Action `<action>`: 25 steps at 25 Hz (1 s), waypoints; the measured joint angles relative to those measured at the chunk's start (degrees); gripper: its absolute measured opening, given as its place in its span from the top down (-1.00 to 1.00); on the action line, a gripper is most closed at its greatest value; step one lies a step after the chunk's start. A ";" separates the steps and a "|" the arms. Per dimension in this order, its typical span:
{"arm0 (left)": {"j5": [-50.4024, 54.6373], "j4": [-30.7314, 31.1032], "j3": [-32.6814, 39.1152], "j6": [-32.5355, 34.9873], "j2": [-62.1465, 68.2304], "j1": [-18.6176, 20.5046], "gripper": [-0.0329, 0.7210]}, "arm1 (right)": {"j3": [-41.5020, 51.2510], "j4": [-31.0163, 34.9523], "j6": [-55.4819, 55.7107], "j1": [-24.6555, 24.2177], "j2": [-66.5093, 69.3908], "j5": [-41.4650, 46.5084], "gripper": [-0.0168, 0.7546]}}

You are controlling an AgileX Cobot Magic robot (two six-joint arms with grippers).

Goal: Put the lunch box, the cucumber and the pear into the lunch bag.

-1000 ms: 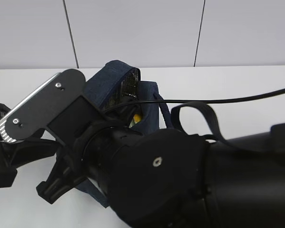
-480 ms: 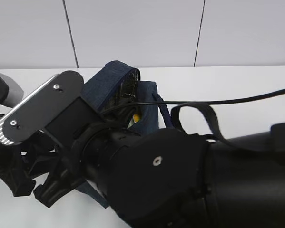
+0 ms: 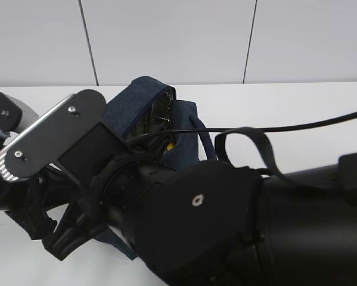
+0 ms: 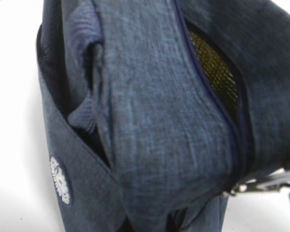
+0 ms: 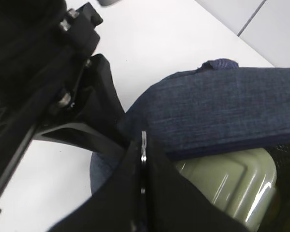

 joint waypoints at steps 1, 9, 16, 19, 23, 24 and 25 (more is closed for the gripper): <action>0.00 -0.05 0.00 0.00 0.00 0.00 0.87 | 0.00 0.00 0.00 0.00 0.00 0.00 0.96; -0.07 -0.43 0.00 0.00 0.00 0.00 0.88 | -4.39 2.55 -3.38 -0.23 0.00 -3.36 0.96; -0.06 -0.74 0.00 0.00 0.00 0.00 0.88 | -8.71 13.92 -9.78 -5.62 0.00 -2.67 0.96; 0.10 -0.80 0.00 0.00 0.00 0.00 0.89 | -9.20 16.80 -10.04 -10.05 0.00 3.26 0.96; 0.10 -1.05 0.00 0.00 0.00 0.00 0.89 | -9.23 17.21 -7.46 -13.36 -0.57 9.17 0.96; 0.10 -1.10 0.00 0.00 0.00 0.00 0.89 | -9.23 17.21 -6.73 -14.12 -0.65 10.56 0.96; 0.10 -1.13 0.00 0.00 0.00 0.00 0.89 | -9.23 17.21 -5.55 -15.32 -0.65 12.82 0.96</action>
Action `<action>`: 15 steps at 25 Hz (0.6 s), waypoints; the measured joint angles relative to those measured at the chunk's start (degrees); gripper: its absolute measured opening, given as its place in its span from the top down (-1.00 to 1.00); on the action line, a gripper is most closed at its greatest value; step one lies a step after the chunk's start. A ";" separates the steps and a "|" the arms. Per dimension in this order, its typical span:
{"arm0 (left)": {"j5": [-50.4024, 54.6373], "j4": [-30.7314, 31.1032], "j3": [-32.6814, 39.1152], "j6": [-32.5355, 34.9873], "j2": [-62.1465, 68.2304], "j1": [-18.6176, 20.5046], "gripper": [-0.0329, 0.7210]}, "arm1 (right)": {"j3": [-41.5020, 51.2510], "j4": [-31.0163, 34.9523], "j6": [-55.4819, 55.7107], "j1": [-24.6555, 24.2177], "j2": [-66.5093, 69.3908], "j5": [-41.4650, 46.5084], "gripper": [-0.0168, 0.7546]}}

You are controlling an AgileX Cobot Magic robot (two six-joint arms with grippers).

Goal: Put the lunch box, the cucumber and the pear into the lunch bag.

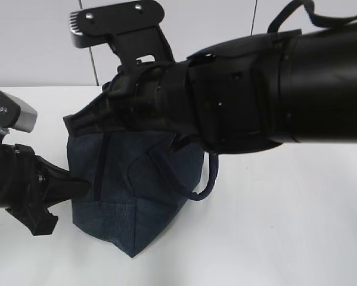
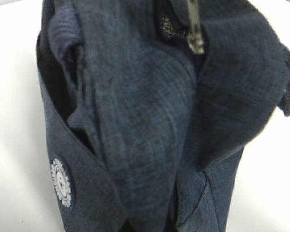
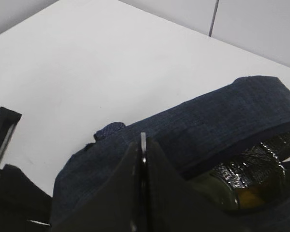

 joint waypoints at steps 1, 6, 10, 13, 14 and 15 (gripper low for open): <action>0.00 -0.04 0.00 0.00 0.00 0.00 0.89 | 0.00 0.00 1.37 -1.16 0.00 1.84 0.96; 0.10 -0.22 -0.09 0.00 0.00 0.00 0.89 | 0.00 -0.89 7.82 -6.73 0.00 10.99 0.96; 0.24 -0.16 -0.25 0.00 0.00 0.00 0.89 | 0.00 -1.66 11.05 -11.46 0.00 18.62 0.96; 0.45 0.10 -0.31 0.00 0.00 0.00 0.89 | 0.00 -2.38 12.13 -14.60 0.00 21.65 0.96; 0.49 0.37 -0.37 -0.06 0.00 0.00 0.89 | 0.00 -2.51 12.37 -15.52 0.00 22.15 0.96; 0.56 0.45 -0.37 -0.06 0.00 0.00 0.89 | 0.00 -2.61 12.75 -16.52 0.00 22.45 0.96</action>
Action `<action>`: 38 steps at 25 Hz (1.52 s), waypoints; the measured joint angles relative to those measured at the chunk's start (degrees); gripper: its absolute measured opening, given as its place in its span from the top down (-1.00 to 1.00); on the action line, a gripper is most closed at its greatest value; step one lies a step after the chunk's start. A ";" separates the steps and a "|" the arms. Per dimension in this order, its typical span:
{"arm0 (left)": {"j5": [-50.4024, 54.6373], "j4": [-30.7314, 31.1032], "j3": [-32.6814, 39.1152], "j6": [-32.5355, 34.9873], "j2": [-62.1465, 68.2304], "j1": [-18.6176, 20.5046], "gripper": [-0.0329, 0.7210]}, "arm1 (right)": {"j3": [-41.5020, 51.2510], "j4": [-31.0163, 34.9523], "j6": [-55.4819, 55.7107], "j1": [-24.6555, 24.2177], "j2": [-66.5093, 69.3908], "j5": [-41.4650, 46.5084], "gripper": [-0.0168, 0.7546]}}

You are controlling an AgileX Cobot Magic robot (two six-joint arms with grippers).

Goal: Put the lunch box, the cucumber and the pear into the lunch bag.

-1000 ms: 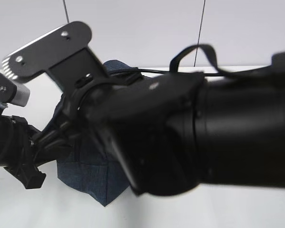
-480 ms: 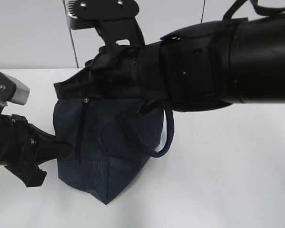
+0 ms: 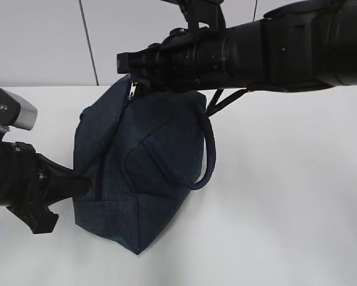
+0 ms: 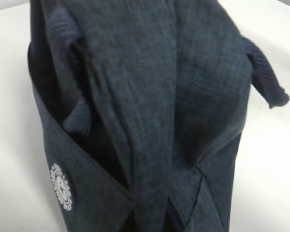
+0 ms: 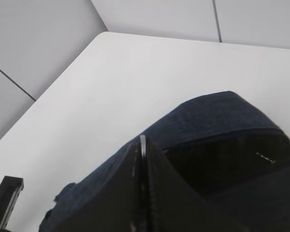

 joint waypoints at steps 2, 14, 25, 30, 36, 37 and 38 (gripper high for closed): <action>0.00 0.19 0.00 -0.05 0.00 0.00 0.89 | 0.00 -0.15 0.40 -2.13 0.00 1.71 0.96; 0.40 5.12 -0.01 -1.80 0.00 0.00 0.89 | -3.42 -0.72 8.91 -13.05 8.07 15.71 0.96; 0.59 6.91 -0.01 -3.44 0.00 0.00 0.89 | -12.72 -1.31 19.23 -16.55 17.61 17.88 0.96; 0.65 6.97 -0.01 -3.87 0.00 0.00 0.90 | -13.57 -1.31 25.01 -19.99 22.02 22.32 0.96; 0.53 7.02 -0.01 -4.26 0.00 0.00 0.90 | -13.90 -1.11 30.57 -23.43 29.03 29.79 0.96; 0.53 7.02 -0.01 -4.26 0.00 0.00 0.90 | -13.92 -0.96 30.71 -23.43 30.00 30.27 0.96; 0.53 7.02 -0.01 -4.26 0.00 0.00 0.90 | -13.94 -0.81 30.94 -23.43 31.17 30.70 0.96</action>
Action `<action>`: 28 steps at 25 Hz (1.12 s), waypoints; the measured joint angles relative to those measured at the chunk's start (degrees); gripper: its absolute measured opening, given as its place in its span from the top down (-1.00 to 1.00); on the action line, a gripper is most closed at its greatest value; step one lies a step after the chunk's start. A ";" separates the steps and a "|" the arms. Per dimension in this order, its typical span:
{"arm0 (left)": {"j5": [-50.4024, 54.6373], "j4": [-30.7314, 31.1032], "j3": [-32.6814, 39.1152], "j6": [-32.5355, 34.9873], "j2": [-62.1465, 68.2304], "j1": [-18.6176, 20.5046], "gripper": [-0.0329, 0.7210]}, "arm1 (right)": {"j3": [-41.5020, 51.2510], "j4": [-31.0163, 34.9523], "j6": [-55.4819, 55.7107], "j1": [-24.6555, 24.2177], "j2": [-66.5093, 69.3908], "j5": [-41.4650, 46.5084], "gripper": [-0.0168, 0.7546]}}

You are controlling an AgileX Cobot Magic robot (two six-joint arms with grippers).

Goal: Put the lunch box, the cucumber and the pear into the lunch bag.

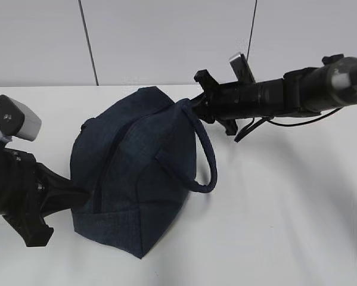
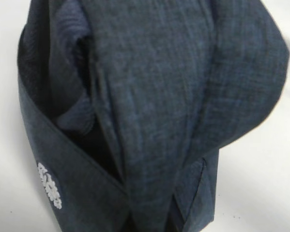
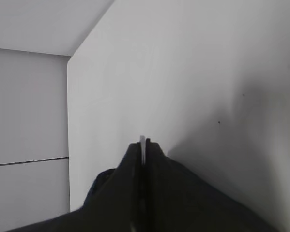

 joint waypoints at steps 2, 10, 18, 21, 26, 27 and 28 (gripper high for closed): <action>-0.04 0.00 0.00 -0.05 0.00 0.00 0.90 | -0.23 0.39 0.73 0.00 1.37 0.78 0.96; -0.29 -0.05 0.00 -0.19 0.00 0.00 0.90 | -0.34 0.53 4.31 0.00 3.78 2.18 0.96; -0.27 -0.72 0.06 -0.19 0.00 0.00 0.70 | -3.16 0.19 -3.80 -0.50 4.00 4.15 0.14; 1.07 -1.24 0.06 -0.19 0.00 0.00 0.24 | -4.02 -0.14 -4.61 -0.76 3.21 4.38 -0.54; 2.99 -1.24 0.06 -1.10 0.00 0.00 -0.18 | -4.11 -1.12 -8.12 -3.01 -0.63 6.07 -0.64; 3.31 -1.24 0.06 -1.43 0.00 0.00 -0.21 | -4.11 -1.53 -8.61 -4.07 -2.18 6.45 -0.61; 3.62 -1.24 0.06 -1.87 -0.20 0.00 -0.22 | -4.11 -2.00 -9.06 -4.86 -3.54 6.59 -0.60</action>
